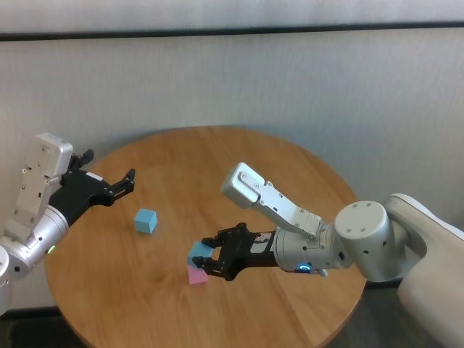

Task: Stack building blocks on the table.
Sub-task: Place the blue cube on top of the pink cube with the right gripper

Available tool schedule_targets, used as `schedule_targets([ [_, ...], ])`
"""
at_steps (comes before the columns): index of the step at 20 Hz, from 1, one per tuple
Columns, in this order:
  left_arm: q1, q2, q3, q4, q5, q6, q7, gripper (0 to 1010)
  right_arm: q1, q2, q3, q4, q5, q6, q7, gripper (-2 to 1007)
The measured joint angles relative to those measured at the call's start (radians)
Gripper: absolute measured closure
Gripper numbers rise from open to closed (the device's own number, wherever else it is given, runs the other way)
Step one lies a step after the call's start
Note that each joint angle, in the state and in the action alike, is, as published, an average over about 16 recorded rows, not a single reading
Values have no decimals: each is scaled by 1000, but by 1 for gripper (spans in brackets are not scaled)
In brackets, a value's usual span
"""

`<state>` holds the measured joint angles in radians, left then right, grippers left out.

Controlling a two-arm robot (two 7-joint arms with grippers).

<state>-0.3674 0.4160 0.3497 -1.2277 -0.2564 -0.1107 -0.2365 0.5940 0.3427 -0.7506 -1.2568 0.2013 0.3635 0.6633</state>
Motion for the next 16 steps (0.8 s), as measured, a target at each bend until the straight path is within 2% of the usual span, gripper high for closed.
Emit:
schedule_targets([
  [16,0,0,0,0,0,0,0,8,36,-32,-21,56,-15,8,16,637],
])
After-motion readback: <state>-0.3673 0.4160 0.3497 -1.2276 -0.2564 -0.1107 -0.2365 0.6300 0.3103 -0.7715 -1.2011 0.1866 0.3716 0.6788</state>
